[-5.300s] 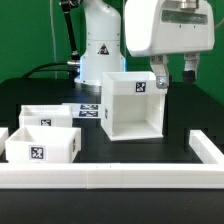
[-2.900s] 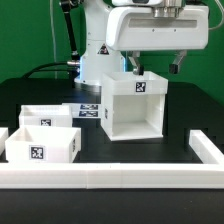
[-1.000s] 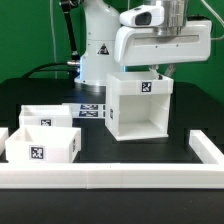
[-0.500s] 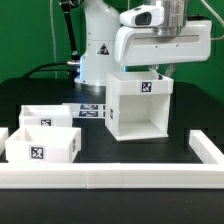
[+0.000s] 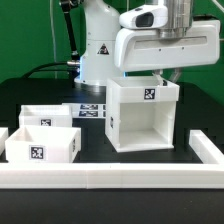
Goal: Assemble drawer
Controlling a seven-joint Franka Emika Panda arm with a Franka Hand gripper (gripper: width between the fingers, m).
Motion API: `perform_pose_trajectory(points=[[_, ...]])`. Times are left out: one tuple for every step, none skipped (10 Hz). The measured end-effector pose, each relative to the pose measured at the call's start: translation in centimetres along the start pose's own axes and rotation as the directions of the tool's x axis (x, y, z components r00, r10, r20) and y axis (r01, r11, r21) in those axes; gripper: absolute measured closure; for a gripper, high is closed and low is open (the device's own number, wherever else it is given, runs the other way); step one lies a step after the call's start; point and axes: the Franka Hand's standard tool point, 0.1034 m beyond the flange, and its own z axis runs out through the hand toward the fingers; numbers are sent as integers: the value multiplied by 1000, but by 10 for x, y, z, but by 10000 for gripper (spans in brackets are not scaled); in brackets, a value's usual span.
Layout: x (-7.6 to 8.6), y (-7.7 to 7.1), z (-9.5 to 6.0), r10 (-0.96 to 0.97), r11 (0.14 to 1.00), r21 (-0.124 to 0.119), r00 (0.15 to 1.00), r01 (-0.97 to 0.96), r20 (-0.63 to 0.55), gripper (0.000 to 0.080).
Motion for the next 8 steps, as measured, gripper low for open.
perform_pose_trajectory(points=[[17,2,-1,4,1000,4,1000,-4,-18,762],[26,5,-1,-11,1000,4,1000,11,-28,762],[35,8,-1,-18,1000,4,999,18,-41,762],[44,9,-1,-20,1000,5,998,20,-58,762],[55,10,-2,-27,1000,3,995,27,-93,762],[59,10,-2,-33,999,2,994,33,-106,762],[60,10,-2,-33,999,1,993,34,-112,762],[60,10,-3,-21,1000,3,993,22,-112,762]])
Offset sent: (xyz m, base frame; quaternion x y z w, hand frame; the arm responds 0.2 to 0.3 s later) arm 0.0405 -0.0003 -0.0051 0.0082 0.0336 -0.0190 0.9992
